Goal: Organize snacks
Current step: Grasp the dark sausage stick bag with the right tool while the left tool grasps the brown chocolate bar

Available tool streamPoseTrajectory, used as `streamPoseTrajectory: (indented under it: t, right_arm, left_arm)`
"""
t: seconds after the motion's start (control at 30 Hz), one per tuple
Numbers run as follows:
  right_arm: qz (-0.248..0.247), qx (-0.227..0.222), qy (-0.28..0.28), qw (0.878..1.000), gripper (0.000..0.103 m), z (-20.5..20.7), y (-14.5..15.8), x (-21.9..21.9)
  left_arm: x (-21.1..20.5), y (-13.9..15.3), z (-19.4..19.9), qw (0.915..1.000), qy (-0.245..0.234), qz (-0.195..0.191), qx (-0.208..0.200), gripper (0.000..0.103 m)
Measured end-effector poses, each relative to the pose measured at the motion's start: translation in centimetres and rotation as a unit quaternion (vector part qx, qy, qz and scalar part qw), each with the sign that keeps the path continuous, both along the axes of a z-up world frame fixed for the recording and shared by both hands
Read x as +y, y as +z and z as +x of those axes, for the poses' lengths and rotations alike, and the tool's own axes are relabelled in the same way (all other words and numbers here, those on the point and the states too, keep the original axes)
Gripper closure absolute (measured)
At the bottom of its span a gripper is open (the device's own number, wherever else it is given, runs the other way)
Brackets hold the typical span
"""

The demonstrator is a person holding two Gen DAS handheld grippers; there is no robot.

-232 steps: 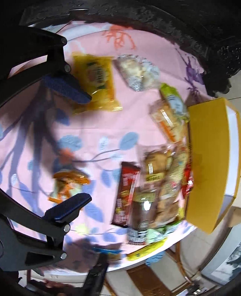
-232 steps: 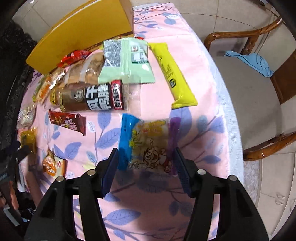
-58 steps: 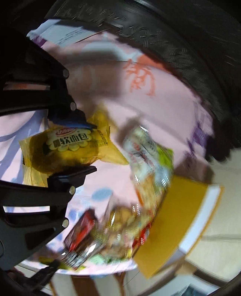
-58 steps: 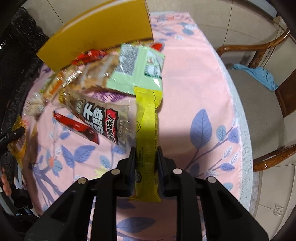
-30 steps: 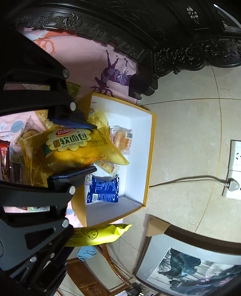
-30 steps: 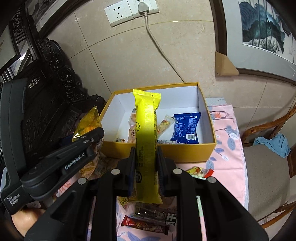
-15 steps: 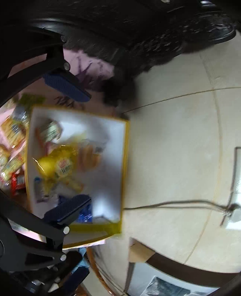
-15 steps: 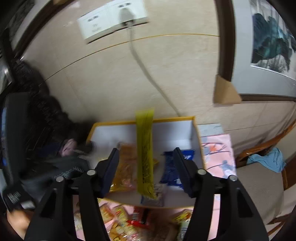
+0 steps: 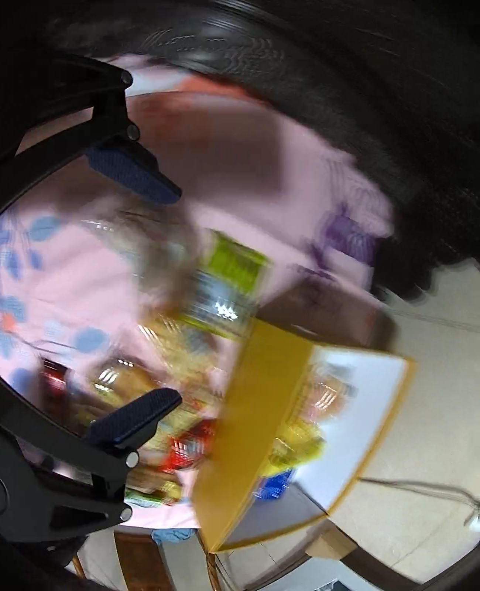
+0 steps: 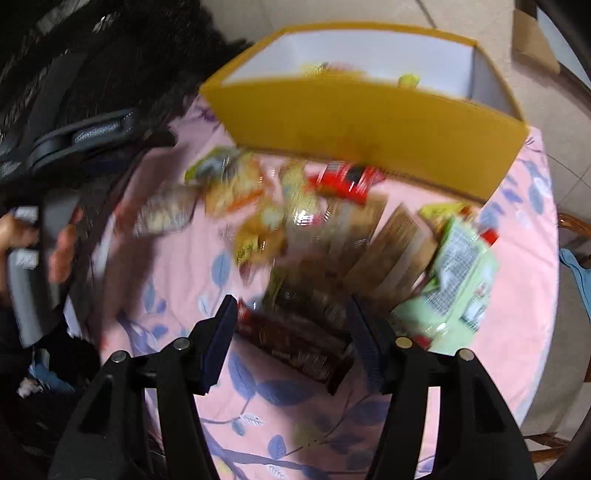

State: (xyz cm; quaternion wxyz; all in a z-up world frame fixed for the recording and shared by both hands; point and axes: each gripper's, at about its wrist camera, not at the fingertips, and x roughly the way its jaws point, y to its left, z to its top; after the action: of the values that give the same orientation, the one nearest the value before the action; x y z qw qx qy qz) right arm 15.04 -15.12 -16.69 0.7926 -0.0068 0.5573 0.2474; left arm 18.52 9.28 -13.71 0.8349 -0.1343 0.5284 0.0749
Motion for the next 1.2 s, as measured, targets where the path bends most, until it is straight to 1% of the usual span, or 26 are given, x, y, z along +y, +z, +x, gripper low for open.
streamPoseTrajectory:
  t: [0.03, 0.2, 0.23, 0.3, 0.33, 0.37, 0.4, 0.43, 0.47, 0.5, 0.53, 0.6, 0.7, 0.73, 0.8, 0.83, 0.9, 0.93, 0.97, 1.0, 1.03, 1.07, 1.1, 1.13, 1.17, 1.2]
  right_arm:
    - [-0.005, -0.003, 0.007, 1.000, 0.041, 0.0, -0.5, 0.2]
    - [-0.028, 0.015, 0.034, 0.999, 0.041, 1.0, -3.2, 1.3]
    - [-0.039, 0.009, 0.042, 0.998, 0.041, 1.3, -3.8, 1.5]
    - [-0.043, 0.015, 0.062, 0.997, 0.039, 1.8, -5.0, 1.7]
    - [-0.045, 0.023, 0.068, 0.996, 0.037, 2.1, -5.5, 1.9]
    - [-0.049, 0.047, 0.071, 0.995, 0.030, 2.3, -6.2, 1.9]
    - [-0.056, 0.071, 0.067, 0.994, 0.030, 2.5, -6.9, 1.8]
    - [-0.054, 0.063, 0.066, 0.994, 0.030, 2.1, -6.7, 1.6]
    - [-0.061, 0.068, 0.066, 0.994, 0.030, 1.5, -6.9, 1.5]
    - [-0.067, 0.064, 0.065, 0.994, 0.033, 1.1, -6.9, 1.4]
    - [-0.076, 0.047, 0.061, 0.994, 0.035, 0.2, -6.9, 1.2]
    - [-0.062, 0.037, 0.026, 0.997, 0.058, -0.9, -6.9, 0.2]
    - [-0.045, 0.045, -0.020, 0.998, 0.067, -2.5, -6.9, -1.2]
    - [-0.039, 0.047, -0.039, 0.997, 0.068, -3.4, -6.8, -1.8]
    - [-0.026, 0.058, -0.081, 0.995, 0.071, -4.9, -6.8, -3.5]
    - [-0.020, 0.061, -0.100, 0.993, 0.072, -5.6, -6.4, -4.2]
    - [-0.005, 0.062, -0.132, 0.989, 0.072, -6.8, -5.7, -6.1]
    - [-0.002, 0.059, -0.145, 0.988, 0.072, -7.6, -5.4, -7.0]
    - [-0.002, 0.058, -0.156, 0.986, 0.072, -8.2, -5.3, -7.8]
    - [-0.003, 0.060, -0.166, 0.984, 0.072, -8.7, -5.4, -8.5]
    - [-0.004, 0.063, -0.175, 0.983, 0.072, -8.9, -5.3, -9.1]
    - [-0.003, 0.066, -0.183, 0.981, 0.072, -9.1, -5.5, -9.6]
    - [-0.003, 0.069, -0.190, 0.979, 0.072, -9.3, -5.7, -9.9]
    - [-0.002, 0.072, -0.199, 0.977, 0.072, -9.7, -5.9, -10.4]
    - [0.003, 0.073, -0.205, 0.976, 0.072, -10.0, -6.1, -10.6]
    - [0.007, 0.073, -0.208, 0.975, 0.072, -10.0, -6.2, -10.4]
  left_arm:
    - [0.2, -0.3, -0.8, 1.0000, -0.001, -0.001, 0.006, 0.002]
    - [-0.1, -0.4, -5.7, 0.9980, -0.046, 0.040, 0.017, 0.002]
    - [-0.3, -0.4, -6.3, 0.9975, -0.054, 0.042, 0.020, 0.002]
    - [-0.4, -0.3, -7.6, 0.9968, -0.065, 0.038, 0.025, 0.002]
    - [-0.5, -0.3, -7.9, 0.9966, -0.069, 0.037, 0.027, 0.002]
    - [-0.8, -0.3, -8.3, 0.9961, -0.074, 0.038, 0.029, 0.002]
    - [-1.0, -0.2, -8.5, 0.9958, -0.078, 0.039, 0.029, 0.002]
    - [-1.1, -0.1, -8.6, 0.9955, -0.081, 0.041, 0.028, 0.002]
    - [-1.2, 0.1, -8.9, 0.9954, -0.083, 0.041, 0.025, 0.002]
    - [-1.2, 0.2, -9.0, 0.9953, -0.085, 0.040, 0.023, 0.002]
    - [-1.4, 0.3, -9.1, 0.9951, -0.089, 0.037, 0.022, 0.002]
    - [-2.0, 0.0, -8.9, 0.9943, -0.100, 0.029, 0.024, 0.002]
    - [-4.0, -0.3, -8.8, 0.9903, -0.133, 0.028, 0.027, 0.002]
    - [-4.7, -0.3, -8.7, 0.9882, -0.148, 0.028, 0.025, 0.002]
    - [-6.9, -0.5, -8.6, 0.9794, -0.199, 0.027, 0.015, 0.002]
    - [-8.0, -0.5, -8.5, 0.9733, -0.227, 0.031, 0.007, 0.002]
    - [-11.0, -1.0, -8.5, 0.9494, -0.309, 0.056, -0.012, 0.002]
    - [-11.9, -1.4, -8.4, 0.9414, -0.330, 0.068, -0.012, 0.002]
    - [-13.1, -2.3, -8.1, 0.9341, -0.348, 0.080, 0.006, 0.002]
    - [-14.0, -3.2, -7.5, 0.9343, -0.347, 0.078, 0.030, 0.002]
    - [-14.3, -3.7, -7.2, 0.9378, -0.338, 0.067, 0.044, 0.002]
    - [-14.6, -4.4, -6.6, 0.9472, -0.311, 0.047, 0.061, 0.002]
    - [-14.7, -4.8, -6.2, 0.9554, -0.284, 0.039, 0.072, 0.002]
    - [-14.7, -5.3, -6.0, 0.9640, -0.250, 0.038, 0.083, 0.002]
    - [-14.8, -5.8, -5.8, 0.9734, -0.204, 0.044, 0.095, 0.002]
    - [-14.9, -6.1, -5.8, 0.9779, -0.177, 0.046, 0.101, 0.002]
